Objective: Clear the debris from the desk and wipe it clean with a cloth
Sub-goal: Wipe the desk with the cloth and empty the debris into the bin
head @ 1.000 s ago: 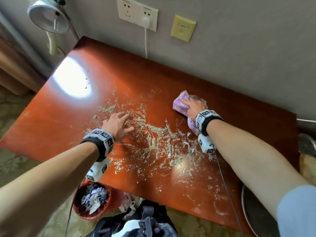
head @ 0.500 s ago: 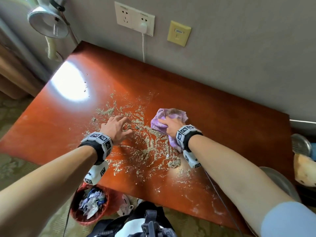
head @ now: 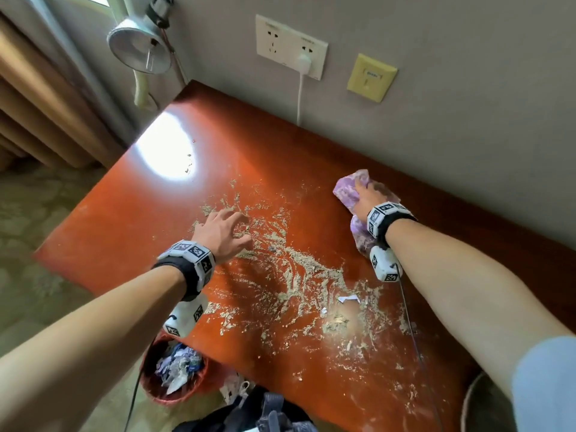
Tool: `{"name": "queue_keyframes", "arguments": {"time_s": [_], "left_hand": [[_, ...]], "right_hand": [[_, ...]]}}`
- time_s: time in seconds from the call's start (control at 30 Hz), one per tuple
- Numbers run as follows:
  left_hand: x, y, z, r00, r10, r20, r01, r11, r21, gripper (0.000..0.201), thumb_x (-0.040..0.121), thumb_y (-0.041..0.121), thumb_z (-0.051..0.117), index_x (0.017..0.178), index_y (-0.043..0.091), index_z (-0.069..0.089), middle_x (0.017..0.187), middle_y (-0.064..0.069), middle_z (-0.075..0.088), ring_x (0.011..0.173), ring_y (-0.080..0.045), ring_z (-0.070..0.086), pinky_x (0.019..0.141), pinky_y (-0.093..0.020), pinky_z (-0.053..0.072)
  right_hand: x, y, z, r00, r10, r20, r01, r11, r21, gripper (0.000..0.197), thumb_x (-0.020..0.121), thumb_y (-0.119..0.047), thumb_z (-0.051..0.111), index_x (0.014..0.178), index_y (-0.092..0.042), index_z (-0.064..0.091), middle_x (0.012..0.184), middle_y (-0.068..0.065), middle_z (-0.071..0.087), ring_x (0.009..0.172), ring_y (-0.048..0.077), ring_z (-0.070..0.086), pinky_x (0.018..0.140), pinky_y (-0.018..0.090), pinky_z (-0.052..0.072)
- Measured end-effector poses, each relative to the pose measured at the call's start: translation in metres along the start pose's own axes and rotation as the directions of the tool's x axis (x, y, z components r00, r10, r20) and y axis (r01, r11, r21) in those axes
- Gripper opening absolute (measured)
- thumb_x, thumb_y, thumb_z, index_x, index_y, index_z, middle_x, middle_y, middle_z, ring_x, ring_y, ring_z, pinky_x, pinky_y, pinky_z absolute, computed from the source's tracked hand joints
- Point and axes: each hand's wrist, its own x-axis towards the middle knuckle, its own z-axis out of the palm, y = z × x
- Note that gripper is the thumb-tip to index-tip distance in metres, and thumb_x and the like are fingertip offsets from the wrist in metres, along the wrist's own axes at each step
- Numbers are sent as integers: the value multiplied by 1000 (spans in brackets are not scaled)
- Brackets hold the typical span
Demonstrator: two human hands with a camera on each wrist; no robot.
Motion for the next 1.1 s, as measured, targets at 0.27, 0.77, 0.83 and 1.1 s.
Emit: {"name": "queue_keyframes", "arguments": {"time_s": [0.27,0.77,0.83,1.1], "left_hand": [[-1,-17,-4,995,-98,-22,98,995,-19,47,90,59,50,132,38,46,154,-2,32,140,-23,29,107,-60,35],[-54,-70,-14,991,-122,-62,120,992,-26,47,91,59,47,133,38,45,152,0,34,137,-19,32,106,-54,38],[-66,-82,-14,991,-110,-74,108,994,-35,45,91,58,47,132,39,46,151,2,34,137,-19,32,107,-52,37],[-93,-132,-29,996,-42,-78,44,999,26,45,91,59,47,131,39,47,149,3,38,136,-19,33,102,-49,41]], "right_hand": [[26,-58,-3,997,-52,53,50,998,37,76,99,-13,43,156,-27,-6,163,14,-8,142,46,28,113,55,30],[-68,-134,23,917,-345,201,363,930,-56,74,91,7,41,155,-27,22,163,8,12,142,36,31,113,47,33],[-86,-137,28,910,-352,220,365,931,-18,67,93,8,38,152,-22,30,162,10,16,136,36,39,106,42,41],[-121,-150,6,995,-92,-31,95,990,103,70,93,0,43,154,-29,28,158,8,31,134,36,43,106,36,38]]}}
